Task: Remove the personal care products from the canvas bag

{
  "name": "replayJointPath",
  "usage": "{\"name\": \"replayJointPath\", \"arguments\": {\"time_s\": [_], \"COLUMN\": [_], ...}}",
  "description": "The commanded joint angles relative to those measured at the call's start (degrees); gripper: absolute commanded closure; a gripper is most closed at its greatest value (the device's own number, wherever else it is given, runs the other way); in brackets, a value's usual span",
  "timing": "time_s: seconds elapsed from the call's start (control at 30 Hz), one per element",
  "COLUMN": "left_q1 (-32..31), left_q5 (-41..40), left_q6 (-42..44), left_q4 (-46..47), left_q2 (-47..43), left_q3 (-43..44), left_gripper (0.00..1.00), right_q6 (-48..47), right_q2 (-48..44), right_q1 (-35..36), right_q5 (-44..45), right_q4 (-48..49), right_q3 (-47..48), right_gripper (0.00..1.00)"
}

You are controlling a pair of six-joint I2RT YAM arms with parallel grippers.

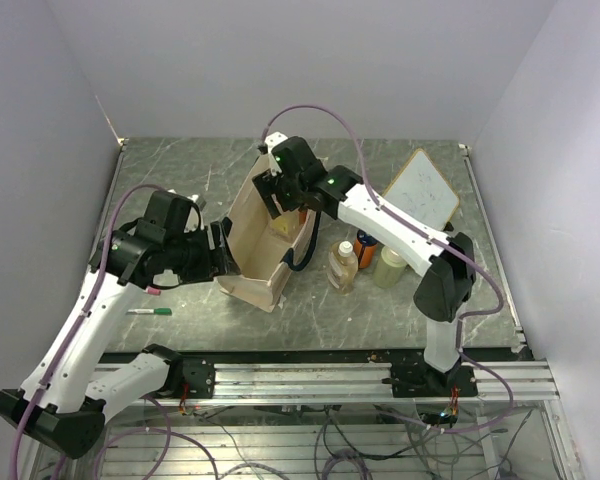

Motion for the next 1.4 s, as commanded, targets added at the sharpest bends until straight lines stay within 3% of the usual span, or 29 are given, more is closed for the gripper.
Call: {"name": "replayJointPath", "arguments": {"time_s": [0.0, 0.73, 1.37], "left_q1": [0.13, 0.13, 0.13], "left_q5": [-0.15, -1.92, -2.67], "left_q6": [-0.24, 1.45, -1.15], "left_q4": [-2.2, -4.28, -6.76], "left_q2": [0.21, 0.16, 2.64], "left_q3": [3.29, 6.08, 9.43], "left_gripper": [0.23, 0.23, 0.25], "right_q6": [-2.28, -3.29, -6.45], "right_q2": [3.15, 10.75, 9.96], "right_q1": [0.22, -0.08, -1.31], "right_q5": [3.53, 5.97, -0.08], "right_q4": [-2.32, -5.43, 4.93], "right_q3": [2.91, 2.21, -3.35], "right_gripper": [0.27, 0.22, 0.16]}}
